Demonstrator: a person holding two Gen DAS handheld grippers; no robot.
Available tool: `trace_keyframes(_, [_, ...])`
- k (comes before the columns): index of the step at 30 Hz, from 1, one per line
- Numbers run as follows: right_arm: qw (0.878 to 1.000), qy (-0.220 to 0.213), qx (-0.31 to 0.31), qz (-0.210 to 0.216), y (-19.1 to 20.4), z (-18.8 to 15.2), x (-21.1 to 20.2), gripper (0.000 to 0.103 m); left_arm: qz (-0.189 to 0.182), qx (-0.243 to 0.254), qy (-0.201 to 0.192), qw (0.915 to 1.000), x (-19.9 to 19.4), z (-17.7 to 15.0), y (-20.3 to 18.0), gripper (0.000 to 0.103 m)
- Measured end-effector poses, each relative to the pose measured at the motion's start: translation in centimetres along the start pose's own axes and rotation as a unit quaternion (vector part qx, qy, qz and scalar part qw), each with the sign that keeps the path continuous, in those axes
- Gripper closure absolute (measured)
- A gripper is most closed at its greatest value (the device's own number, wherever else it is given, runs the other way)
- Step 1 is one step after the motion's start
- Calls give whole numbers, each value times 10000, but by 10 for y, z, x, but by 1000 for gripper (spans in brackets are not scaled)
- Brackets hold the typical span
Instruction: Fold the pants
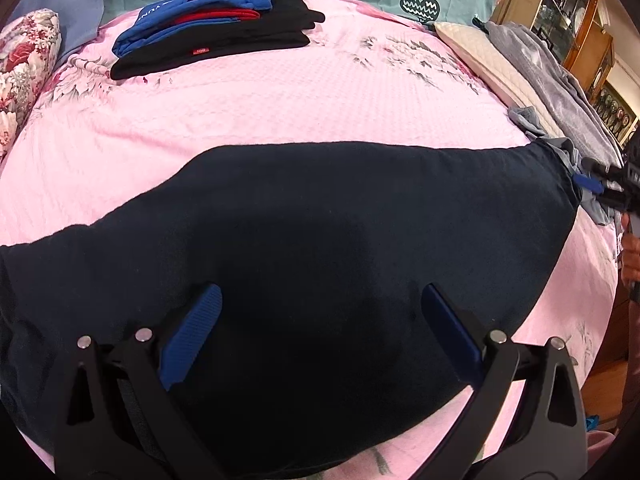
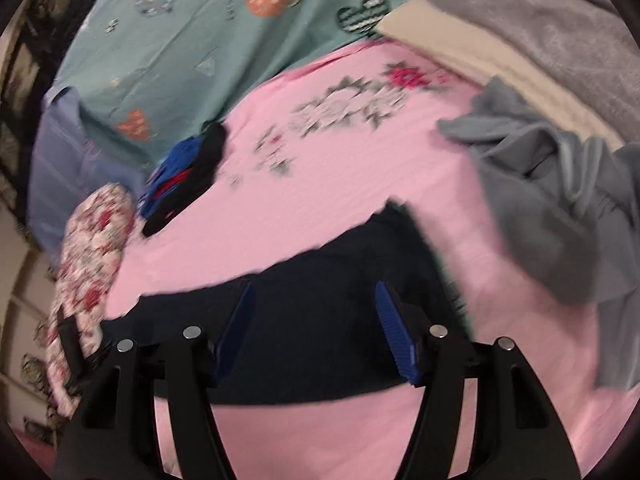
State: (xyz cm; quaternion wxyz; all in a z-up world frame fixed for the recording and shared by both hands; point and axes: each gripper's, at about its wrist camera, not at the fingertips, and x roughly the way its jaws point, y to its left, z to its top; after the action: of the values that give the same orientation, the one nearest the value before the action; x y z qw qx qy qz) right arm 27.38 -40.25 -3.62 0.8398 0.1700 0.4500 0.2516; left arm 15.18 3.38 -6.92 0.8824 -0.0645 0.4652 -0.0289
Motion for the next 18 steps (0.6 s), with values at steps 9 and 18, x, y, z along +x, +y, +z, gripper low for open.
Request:
trace_keyframes(9, [9923, -901, -79, -841, 32, -25, -20, 39, 342, 205, 65, 9992, 2, -1, -10, 2])
trace_keyframes(18, [9943, -336, -935, -382, 102, -51, 50, 29, 1119, -709, -813, 9878, -74, -10, 69, 2])
